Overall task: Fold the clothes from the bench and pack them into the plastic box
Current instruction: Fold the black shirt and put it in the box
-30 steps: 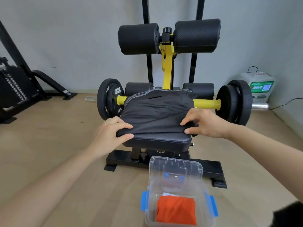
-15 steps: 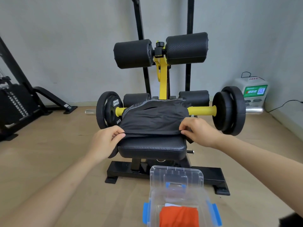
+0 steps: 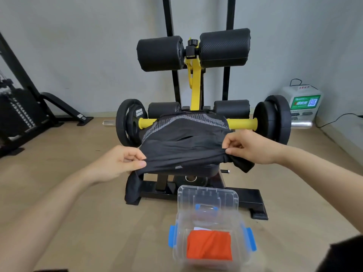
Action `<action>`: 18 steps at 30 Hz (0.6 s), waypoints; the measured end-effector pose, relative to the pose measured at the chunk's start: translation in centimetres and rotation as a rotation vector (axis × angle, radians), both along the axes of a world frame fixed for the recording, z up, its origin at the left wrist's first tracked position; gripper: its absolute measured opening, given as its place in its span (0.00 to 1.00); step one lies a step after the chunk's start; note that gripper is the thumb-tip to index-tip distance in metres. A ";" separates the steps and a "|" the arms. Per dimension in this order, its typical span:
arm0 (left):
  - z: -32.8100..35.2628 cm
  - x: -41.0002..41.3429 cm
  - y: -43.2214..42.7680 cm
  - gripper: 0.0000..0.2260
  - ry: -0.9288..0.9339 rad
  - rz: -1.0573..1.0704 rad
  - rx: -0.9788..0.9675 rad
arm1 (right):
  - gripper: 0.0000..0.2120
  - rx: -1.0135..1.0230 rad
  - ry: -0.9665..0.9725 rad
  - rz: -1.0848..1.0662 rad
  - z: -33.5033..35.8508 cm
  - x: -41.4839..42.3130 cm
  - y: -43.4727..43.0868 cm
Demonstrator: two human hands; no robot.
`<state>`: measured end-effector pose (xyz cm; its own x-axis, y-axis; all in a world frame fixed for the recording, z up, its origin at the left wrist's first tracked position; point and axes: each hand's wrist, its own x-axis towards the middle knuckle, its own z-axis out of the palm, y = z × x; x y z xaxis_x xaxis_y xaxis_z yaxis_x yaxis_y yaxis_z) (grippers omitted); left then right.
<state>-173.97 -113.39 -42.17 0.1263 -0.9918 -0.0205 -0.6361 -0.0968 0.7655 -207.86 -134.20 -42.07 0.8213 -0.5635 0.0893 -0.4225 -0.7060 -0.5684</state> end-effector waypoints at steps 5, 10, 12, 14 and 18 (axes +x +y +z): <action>0.3 -0.8 -0.7 0.04 -0.004 0.165 -0.208 | 0.03 0.070 -0.148 -0.047 0.2 0.0 -0.2; 1.3 -1.3 -4.5 0.03 -0.079 0.364 -0.441 | 0.02 -0.041 -0.320 -0.191 1.7 1.7 -1.9; 1.7 -1.1 -6.6 0.03 -0.094 0.418 -0.495 | 0.02 -0.095 -0.343 -0.238 2.4 2.8 -3.2; 1.8 -0.6 -8.9 0.04 -0.125 0.466 -0.526 | 0.03 -0.141 -0.330 -0.263 2.8 3.9 -4.7; 1.1 1.1 -12.9 0.05 -0.193 0.518 -0.513 | 0.04 -0.193 -0.304 -0.309 2.9 6.4 -7.9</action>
<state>-172.83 -126.31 -41.10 0.5339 -0.6835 0.4977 -0.7335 -0.0817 0.6747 -201.43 -142.07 -39.21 0.5381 -0.7270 0.4265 -0.4642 -0.6780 -0.5700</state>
